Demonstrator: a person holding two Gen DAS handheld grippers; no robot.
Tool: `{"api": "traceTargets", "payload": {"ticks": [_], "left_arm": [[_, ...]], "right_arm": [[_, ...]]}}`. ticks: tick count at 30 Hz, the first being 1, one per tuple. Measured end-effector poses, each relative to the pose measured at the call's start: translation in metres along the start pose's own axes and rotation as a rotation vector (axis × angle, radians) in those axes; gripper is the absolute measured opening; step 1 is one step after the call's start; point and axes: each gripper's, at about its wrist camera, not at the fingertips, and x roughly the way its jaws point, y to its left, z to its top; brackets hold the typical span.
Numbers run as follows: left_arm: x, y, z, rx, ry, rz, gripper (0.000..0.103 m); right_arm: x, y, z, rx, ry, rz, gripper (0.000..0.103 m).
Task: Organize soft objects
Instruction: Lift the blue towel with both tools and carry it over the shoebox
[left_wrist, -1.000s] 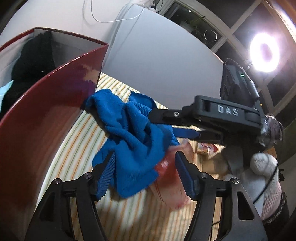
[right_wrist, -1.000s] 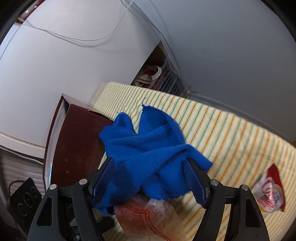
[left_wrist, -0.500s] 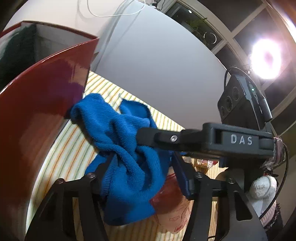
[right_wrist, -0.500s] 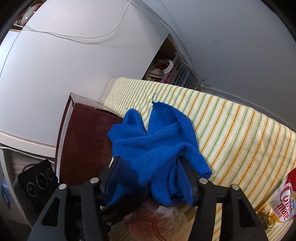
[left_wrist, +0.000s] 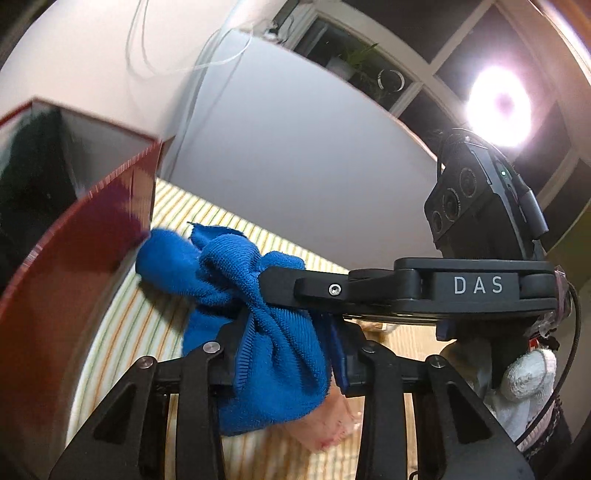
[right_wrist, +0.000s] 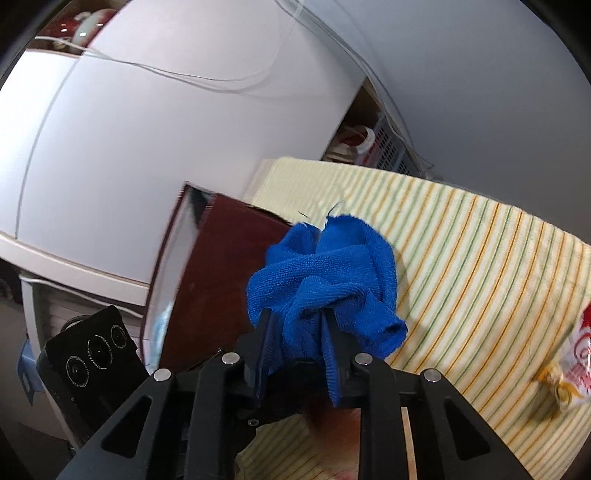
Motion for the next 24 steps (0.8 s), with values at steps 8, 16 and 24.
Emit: {"api": "traceTargets", "payload": {"ticks": [8, 16, 24], "left_arm": [[-0.053, -0.022, 0.005, 0.084, -0.09, -0.055, 0.033], [-0.12, -0.035, 0.01, 0.15, -0.184, -0.069, 0.033], [-0.177, -0.02, 0.011, 0.178, -0.262, -0.039, 0.033]], "right_arm": [[-0.043, 0.049, -0.015, -0.072, -0.072, 0.018, 0.022], [-0.077, 0.114, -0.035, -0.182, -0.135, 0.013, 0.022], [-0.077, 0.184, -0.046, -0.284, -0.156, 0.044, 0.022]]}}
